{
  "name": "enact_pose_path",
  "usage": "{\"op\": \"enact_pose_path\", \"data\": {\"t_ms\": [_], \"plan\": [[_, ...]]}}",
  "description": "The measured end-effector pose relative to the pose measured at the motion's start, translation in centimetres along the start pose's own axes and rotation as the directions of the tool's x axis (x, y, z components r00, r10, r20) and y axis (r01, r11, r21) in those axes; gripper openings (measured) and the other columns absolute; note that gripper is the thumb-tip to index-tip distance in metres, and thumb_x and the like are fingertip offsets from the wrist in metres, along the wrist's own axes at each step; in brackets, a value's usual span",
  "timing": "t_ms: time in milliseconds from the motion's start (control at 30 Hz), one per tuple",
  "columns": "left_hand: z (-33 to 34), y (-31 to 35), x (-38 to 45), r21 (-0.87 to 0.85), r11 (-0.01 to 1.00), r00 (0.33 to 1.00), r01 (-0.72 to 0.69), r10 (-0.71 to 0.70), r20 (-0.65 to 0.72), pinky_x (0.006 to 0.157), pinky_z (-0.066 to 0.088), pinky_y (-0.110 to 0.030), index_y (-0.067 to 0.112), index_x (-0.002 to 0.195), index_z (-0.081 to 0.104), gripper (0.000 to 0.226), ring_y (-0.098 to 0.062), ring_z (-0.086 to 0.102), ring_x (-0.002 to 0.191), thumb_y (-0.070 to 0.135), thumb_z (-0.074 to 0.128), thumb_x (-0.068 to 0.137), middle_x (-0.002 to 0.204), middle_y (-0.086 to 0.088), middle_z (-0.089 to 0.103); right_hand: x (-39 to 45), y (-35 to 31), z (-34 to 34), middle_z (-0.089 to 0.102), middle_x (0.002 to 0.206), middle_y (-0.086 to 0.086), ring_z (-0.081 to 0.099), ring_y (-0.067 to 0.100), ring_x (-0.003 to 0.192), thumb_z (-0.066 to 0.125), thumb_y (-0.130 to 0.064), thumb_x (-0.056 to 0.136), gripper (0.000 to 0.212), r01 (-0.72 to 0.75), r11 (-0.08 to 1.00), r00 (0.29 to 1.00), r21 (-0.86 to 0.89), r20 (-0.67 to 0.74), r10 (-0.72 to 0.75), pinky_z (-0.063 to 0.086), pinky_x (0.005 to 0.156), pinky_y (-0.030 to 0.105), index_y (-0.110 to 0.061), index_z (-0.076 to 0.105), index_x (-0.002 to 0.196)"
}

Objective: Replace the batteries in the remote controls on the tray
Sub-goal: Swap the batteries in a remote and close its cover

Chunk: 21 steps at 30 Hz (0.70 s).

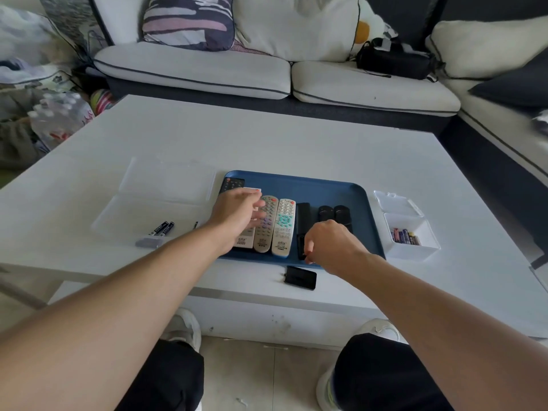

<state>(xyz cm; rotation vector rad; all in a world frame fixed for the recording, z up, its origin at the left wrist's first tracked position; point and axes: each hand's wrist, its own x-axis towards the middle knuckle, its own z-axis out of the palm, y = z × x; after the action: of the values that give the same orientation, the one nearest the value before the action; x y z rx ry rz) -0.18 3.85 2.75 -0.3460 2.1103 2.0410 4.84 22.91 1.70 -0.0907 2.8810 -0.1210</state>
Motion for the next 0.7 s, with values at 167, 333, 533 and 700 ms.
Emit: {"op": "enact_pose_path", "data": {"t_ms": [167,333,533,700], "plan": [[-2.9,0.6,0.3,0.022,0.982,0.972,-0.187,0.188,-0.142,0.08,0.062,-0.04,0.017,0.098,0.071,0.011,-0.023,0.076,0.081,0.016,0.06,0.099,0.092,-0.007,0.075,1.0,-0.1,0.2,0.071,0.08,-0.002,0.064,0.015,0.066,0.074,-0.014,0.086,0.004,-0.023,0.997,0.999,-0.07,0.035,0.026,0.048,0.054,0.024,-0.016,0.075,0.089],[-8.3,0.3,1.3,0.325,0.915,0.902,-0.24,0.334,-0.275,0.088,0.057,-0.036,0.022,0.094,0.069,0.029,-0.018,0.072,0.088,0.003,0.046,0.093,0.083,0.005,0.074,1.6,-0.8,-1.8,0.073,0.093,-0.006,0.067,0.015,0.078,0.07,-0.027,0.089,0.008,-0.035,0.998,0.999,-0.043,-0.036,0.034,0.055,0.067,0.028,-0.027,0.074,0.096],[-15.2,-2.3,1.8,0.736,0.659,0.819,-0.158,0.504,-0.275,0.092,0.047,-0.035,0.02,0.11,0.069,0.027,-0.025,0.062,0.109,0.008,0.059,0.089,0.108,0.002,0.07,1.6,-7.6,-2.9,0.069,0.107,-0.009,0.064,0.019,0.098,0.059,-0.03,0.096,0.017,0.219,0.974,0.96,0.051,-0.189,-0.206,0.053,0.082,0.035,-0.035,0.075,0.1],[-18.7,-3.1,2.4,0.669,0.737,0.75,0.096,0.388,-0.536,0.105,0.034,-0.045,0.013,0.143,0.044,0.059,-0.037,0.038,0.133,0.004,0.058,0.087,0.14,-0.018,0.049,3.5,-12.6,-1.3,0.067,0.117,-0.004,0.059,0.022,0.111,0.054,-0.028,0.101,0.023,0.453,0.89,0.867,0.047,-0.256,-0.428,0.049,0.088,0.037,-0.027,0.075,0.111]]}}
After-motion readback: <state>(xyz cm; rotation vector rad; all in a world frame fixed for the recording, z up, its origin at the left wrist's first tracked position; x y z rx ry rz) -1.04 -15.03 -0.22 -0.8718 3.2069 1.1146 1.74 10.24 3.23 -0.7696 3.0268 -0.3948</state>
